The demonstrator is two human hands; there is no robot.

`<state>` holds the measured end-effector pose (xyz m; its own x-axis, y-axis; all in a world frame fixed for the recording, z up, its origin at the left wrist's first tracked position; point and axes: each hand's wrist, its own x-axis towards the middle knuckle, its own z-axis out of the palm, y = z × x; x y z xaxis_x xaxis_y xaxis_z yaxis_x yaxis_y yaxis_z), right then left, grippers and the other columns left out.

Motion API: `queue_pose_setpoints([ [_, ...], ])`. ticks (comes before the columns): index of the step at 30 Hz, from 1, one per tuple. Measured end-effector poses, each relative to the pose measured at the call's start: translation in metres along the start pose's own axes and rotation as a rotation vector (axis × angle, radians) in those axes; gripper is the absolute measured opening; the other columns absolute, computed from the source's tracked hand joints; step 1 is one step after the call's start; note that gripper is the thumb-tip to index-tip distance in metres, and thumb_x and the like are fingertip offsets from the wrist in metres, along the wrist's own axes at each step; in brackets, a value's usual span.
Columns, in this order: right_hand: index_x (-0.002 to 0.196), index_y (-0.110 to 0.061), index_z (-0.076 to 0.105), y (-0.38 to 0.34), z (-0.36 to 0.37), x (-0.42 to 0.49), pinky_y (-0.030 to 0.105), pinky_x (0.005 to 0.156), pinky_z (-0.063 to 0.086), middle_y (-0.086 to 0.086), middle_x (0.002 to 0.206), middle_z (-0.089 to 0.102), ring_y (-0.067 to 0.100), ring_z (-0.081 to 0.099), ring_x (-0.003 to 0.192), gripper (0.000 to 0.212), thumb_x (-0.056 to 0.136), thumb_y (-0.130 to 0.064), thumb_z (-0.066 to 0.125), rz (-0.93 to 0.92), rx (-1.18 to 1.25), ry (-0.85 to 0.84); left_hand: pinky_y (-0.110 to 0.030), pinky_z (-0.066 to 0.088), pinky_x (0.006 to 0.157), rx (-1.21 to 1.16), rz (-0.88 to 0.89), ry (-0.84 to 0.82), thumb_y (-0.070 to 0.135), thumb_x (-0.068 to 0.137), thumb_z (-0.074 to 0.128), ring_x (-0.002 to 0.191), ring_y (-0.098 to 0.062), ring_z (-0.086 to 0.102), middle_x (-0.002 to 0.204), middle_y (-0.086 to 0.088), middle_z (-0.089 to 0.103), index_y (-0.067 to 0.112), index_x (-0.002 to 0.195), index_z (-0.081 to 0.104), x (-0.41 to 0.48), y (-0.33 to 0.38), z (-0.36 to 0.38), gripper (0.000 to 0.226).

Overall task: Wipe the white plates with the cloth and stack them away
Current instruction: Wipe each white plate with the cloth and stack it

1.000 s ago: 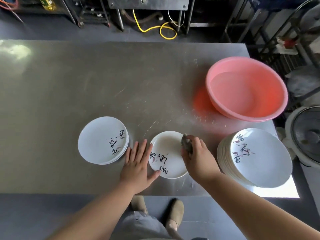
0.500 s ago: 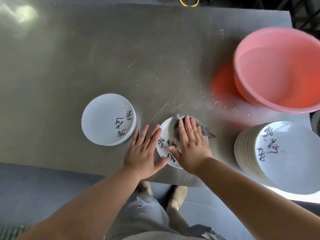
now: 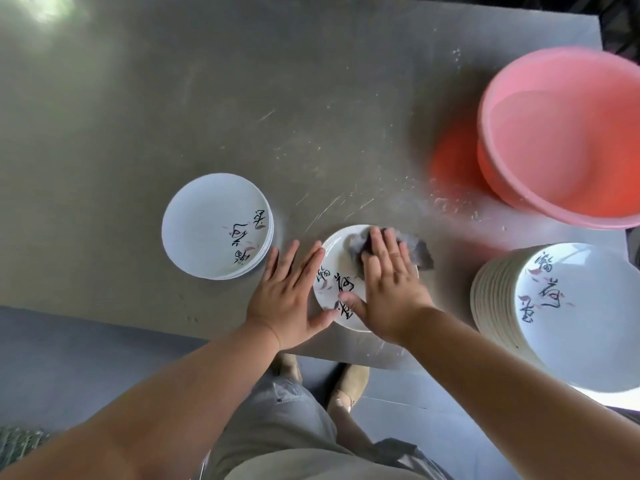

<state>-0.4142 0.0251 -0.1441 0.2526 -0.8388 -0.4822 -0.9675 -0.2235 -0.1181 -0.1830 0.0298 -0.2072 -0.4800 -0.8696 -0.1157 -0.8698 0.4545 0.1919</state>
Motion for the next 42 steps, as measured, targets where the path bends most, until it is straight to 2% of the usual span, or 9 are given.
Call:
queue_pose_setpoints([
  [4, 0.161, -0.019, -0.026, -0.022, 0.024, -0.018, 0.053, 0.127, -0.016, 0.013, 0.163, -0.04, 0.033, -0.039, 0.151, 0.094, 0.095, -0.079, 0.005, -0.236, -0.032, -0.035, -0.061, 0.016, 0.126, 0.0, -0.003, -0.009, 0.08, 0.089, 0.039, 0.162, -0.031, 0.006, 0.176, 0.006, 0.004, 0.018, 0.168, 0.005, 0.001, -0.001, 0.001, 0.107],
  [6, 0.156, -0.024, -0.034, -0.012, 0.032, -0.04, 0.049, 0.125, -0.022, 0.008, 0.162, -0.044, 0.028, -0.041, 0.15, 0.091, 0.093, -0.082, -0.001, -0.305, -0.039, -0.071, -0.061, 0.015, 0.127, -0.003, -0.006, -0.014, 0.08, 0.088, 0.04, 0.162, -0.03, 0.005, 0.176, 0.007, 0.004, 0.019, 0.169, 0.005, 0.001, -0.001, 0.0, 0.107],
  [10, 0.164, -0.016, -0.009, 0.032, 0.022, -0.064, 0.047, 0.126, -0.01, 0.013, 0.169, -0.024, 0.035, -0.022, 0.157, 0.095, 0.093, -0.079, 0.005, -0.213, -0.153, -0.025, -0.061, 0.015, 0.127, -0.017, 0.005, 0.013, 0.077, 0.089, 0.04, 0.162, -0.031, 0.006, 0.176, 0.008, 0.006, 0.019, 0.168, 0.008, 0.0, -0.001, 0.001, 0.103],
  [15, 0.158, -0.015, -0.03, 0.034, 0.002, -0.012, 0.049, 0.127, -0.016, 0.013, 0.162, -0.043, 0.033, -0.041, 0.15, 0.098, 0.085, -0.078, -0.015, 0.013, -0.119, 0.016, -0.061, 0.014, 0.127, -0.015, 0.007, 0.008, 0.078, 0.089, 0.04, 0.162, -0.032, 0.005, 0.176, 0.008, 0.006, 0.019, 0.168, 0.01, 0.001, -0.001, 0.0, 0.104],
  [22, 0.161, -0.018, -0.027, 0.003, 0.007, 0.028, 0.046, 0.129, -0.011, 0.006, 0.162, -0.045, 0.024, -0.042, 0.15, 0.095, 0.09, -0.079, -0.008, -0.177, -0.15, 0.044, -0.06, 0.014, 0.127, -0.005, -0.009, -0.015, 0.08, 0.089, 0.042, 0.162, -0.031, 0.008, 0.175, 0.006, 0.015, 0.017, 0.168, 0.016, 0.0, 0.001, -0.003, 0.105],
  [28, 0.161, -0.006, -0.02, 0.015, 0.006, 0.004, 0.048, 0.128, -0.015, 0.015, 0.163, -0.042, 0.031, -0.041, 0.15, 0.104, 0.09, -0.081, -0.007, 0.167, -0.031, 0.086, -0.059, 0.011, 0.128, 0.008, 0.007, 0.005, 0.081, 0.089, 0.04, 0.162, -0.031, 0.005, 0.176, 0.008, 0.006, 0.018, 0.168, 0.008, 0.0, 0.0, -0.004, 0.105],
  [34, 0.159, -0.027, -0.03, -0.012, 0.004, 0.026, 0.045, 0.129, -0.011, 0.003, 0.163, -0.044, 0.023, -0.042, 0.15, 0.087, 0.096, -0.075, 0.004, -0.208, -0.053, 0.026, -0.061, 0.017, 0.127, 0.011, 0.006, 0.026, 0.078, 0.087, 0.046, 0.161, -0.033, 0.012, 0.171, 0.001, 0.029, 0.013, 0.165, 0.022, 0.001, 0.002, -0.005, 0.104],
  [39, 0.16, -0.014, -0.028, 0.022, 0.013, -0.009, 0.045, 0.127, -0.016, 0.007, 0.164, -0.041, 0.026, -0.041, 0.15, 0.097, 0.092, -0.078, -0.002, 0.104, -0.028, 0.054, -0.059, 0.011, 0.128, 0.02, 0.015, 0.009, 0.079, 0.089, 0.042, 0.162, -0.032, 0.005, 0.176, 0.007, 0.009, 0.016, 0.168, 0.01, -0.001, 0.0, -0.003, 0.106],
  [42, 0.159, -0.009, -0.027, 0.011, 0.022, -0.032, 0.046, 0.127, -0.018, 0.01, 0.163, -0.042, 0.027, -0.043, 0.149, 0.104, 0.085, -0.081, -0.011, 0.126, -0.012, -0.02, -0.06, 0.01, 0.128, 0.036, 0.015, -0.005, 0.081, 0.09, 0.038, 0.162, -0.032, 0.003, 0.176, 0.007, 0.008, 0.016, 0.168, 0.008, 0.0, 0.0, -0.003, 0.106],
])
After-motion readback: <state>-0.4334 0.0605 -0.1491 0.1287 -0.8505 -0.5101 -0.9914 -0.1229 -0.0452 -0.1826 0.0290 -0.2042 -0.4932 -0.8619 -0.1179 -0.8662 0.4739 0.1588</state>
